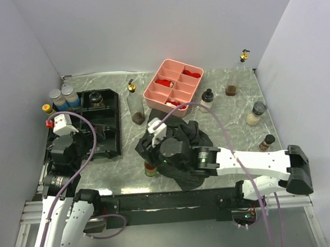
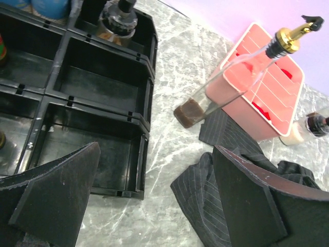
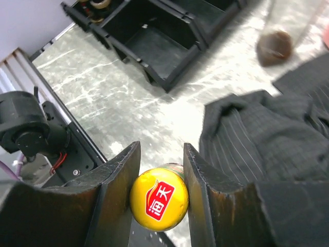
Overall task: Organize the condiment bottles
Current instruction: Place the bottle at the center of the board.
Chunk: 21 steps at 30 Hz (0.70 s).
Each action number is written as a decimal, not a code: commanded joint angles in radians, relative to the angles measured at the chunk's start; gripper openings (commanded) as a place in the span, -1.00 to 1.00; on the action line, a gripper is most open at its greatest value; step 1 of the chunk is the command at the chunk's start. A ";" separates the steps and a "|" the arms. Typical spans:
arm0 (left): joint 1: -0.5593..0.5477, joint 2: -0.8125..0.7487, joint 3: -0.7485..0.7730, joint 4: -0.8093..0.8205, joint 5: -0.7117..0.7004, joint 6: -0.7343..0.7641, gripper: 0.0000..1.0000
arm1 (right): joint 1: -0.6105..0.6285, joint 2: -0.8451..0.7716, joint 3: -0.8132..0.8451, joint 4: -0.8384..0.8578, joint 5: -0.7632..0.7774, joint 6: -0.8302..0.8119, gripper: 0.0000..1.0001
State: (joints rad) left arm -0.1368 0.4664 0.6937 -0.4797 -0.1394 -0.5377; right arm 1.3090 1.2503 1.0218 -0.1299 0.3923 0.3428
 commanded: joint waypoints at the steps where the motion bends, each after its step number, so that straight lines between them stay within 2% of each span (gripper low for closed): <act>1: 0.006 -0.006 0.029 0.004 -0.038 -0.016 0.93 | 0.026 0.018 0.032 0.328 0.000 -0.105 -1.00; 4: 0.006 -0.006 0.029 0.001 -0.043 -0.016 0.93 | 0.039 0.072 0.040 0.374 -0.012 -0.120 -1.00; 10: 0.006 -0.018 0.027 -0.002 -0.055 -0.021 0.93 | 0.062 0.185 0.093 0.351 0.048 -0.139 -1.00; 15: 0.006 -0.021 0.024 0.000 -0.054 -0.022 0.93 | 0.065 0.258 0.119 0.349 0.039 -0.143 -0.99; 20: 0.006 -0.020 0.024 0.000 -0.051 -0.022 0.93 | 0.065 0.285 0.071 0.430 0.037 -0.131 -0.78; 21: 0.006 -0.020 0.023 0.000 -0.051 -0.022 0.93 | 0.065 0.287 0.057 0.437 0.042 -0.130 -0.61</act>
State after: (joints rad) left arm -0.1341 0.4541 0.6937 -0.4976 -0.1818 -0.5449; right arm 1.3685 1.5570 1.0546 0.1055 0.3985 0.2153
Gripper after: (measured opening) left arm 0.967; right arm 0.444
